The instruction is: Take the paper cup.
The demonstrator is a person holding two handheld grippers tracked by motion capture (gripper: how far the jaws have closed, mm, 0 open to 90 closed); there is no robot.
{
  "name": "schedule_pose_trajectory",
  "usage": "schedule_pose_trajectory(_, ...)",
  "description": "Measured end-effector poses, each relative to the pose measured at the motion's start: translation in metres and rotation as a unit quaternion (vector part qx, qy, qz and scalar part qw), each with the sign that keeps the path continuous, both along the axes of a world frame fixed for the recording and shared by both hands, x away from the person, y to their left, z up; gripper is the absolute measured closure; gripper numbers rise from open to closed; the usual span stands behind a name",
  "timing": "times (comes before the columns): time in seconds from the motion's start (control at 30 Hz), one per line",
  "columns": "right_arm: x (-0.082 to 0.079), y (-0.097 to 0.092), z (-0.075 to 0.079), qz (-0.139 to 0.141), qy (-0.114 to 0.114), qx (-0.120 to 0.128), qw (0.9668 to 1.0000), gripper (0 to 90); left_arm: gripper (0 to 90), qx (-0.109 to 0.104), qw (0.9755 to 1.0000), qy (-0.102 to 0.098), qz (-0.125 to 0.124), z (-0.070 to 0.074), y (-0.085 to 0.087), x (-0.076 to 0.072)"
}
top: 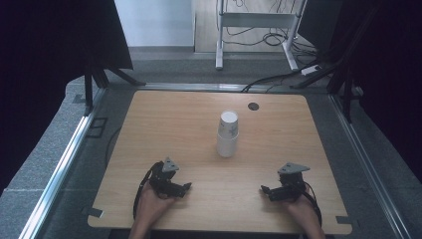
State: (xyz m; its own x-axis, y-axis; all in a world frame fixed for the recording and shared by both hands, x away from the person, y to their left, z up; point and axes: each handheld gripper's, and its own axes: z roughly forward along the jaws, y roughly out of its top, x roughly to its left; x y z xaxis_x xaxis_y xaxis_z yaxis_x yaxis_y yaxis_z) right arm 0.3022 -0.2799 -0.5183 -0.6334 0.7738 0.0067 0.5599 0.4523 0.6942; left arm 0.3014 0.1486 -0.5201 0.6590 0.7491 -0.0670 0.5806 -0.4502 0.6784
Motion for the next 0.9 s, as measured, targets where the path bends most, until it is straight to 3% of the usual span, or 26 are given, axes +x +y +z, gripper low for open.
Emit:
schedule_pose_trajectory(0.07, 0.0000, 0.0000, 0.0000, 0.000, 0.000, 0.000, 1.0000, 0.0, 4.0, -0.002, 1.0000, 0.001, 0.000, 0.0001, 0.0004, 0.0001)
schedule_pose_trajectory(0.17, 0.0000, -0.0001, 0.0001, 0.001, 0.000, 0.000, 1.0000, 0.0, 3.5, 0.014, 0.9999, -0.005, 0.000, -0.0006, -0.0035, -0.0010)
schedule_pose_trajectory(0.9, 0.0004, -0.0036, 0.0005, 0.011, -0.003, 0.003, 0.9999, 1.9, 3.3, 0.015, 0.9999, -0.005, 0.002, -0.0005, -0.0037, -0.0017)
